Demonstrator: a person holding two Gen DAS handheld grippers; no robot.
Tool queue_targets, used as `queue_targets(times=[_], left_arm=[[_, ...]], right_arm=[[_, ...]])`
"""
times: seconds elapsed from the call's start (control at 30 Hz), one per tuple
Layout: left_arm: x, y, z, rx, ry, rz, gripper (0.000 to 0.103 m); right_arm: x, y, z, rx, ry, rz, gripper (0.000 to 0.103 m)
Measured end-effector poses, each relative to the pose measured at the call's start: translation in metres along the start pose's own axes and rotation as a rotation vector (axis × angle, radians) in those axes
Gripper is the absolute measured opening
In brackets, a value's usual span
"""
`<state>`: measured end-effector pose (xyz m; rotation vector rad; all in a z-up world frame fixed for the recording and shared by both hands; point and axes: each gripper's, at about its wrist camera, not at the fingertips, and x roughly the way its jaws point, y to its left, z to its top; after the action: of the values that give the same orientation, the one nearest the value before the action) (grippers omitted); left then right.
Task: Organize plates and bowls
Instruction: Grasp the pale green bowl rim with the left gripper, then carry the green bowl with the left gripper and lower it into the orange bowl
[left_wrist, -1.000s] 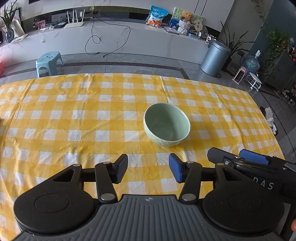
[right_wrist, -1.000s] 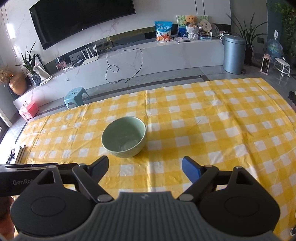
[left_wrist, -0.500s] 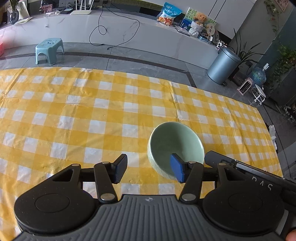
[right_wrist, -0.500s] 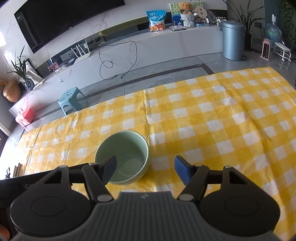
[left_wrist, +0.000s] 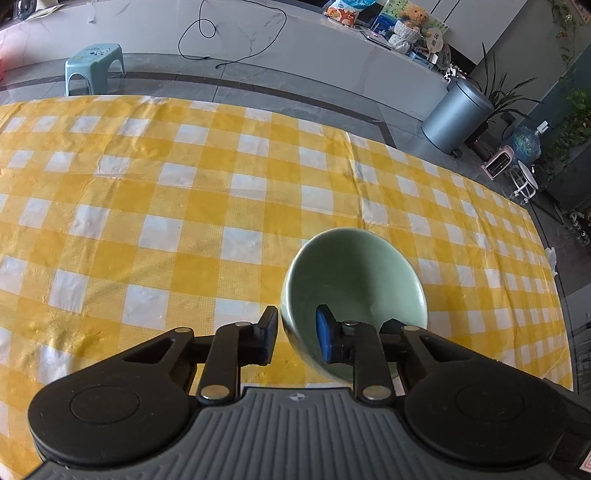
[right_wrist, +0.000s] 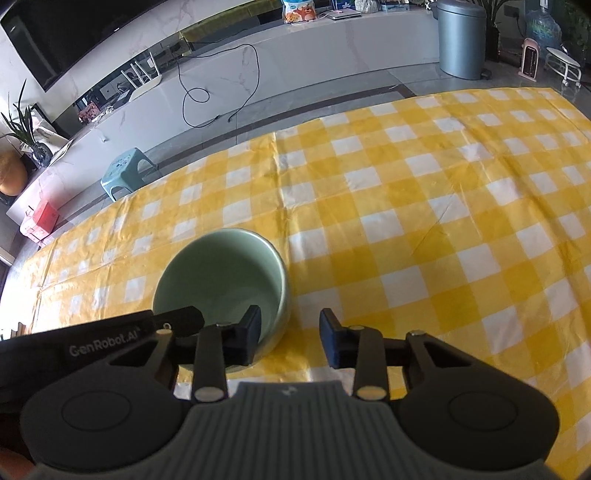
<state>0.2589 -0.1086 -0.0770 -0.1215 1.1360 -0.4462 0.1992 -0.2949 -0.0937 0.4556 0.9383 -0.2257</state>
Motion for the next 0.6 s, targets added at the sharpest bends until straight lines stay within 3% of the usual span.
queue_targets(times=[0.2,0.6], left_arm=[[0.007,-0.004,0.0,0.006,-0.004,0.029,0.015],[-0.007,-0.009,-0.009,0.017,0.001,0.034,0.011]], right_arm=[[0.009,0.001,0.004,0.013,0.019,0.031,0.015],[-0.004,-0.001,-0.002,0.035,0.016,0.022,0.01]])
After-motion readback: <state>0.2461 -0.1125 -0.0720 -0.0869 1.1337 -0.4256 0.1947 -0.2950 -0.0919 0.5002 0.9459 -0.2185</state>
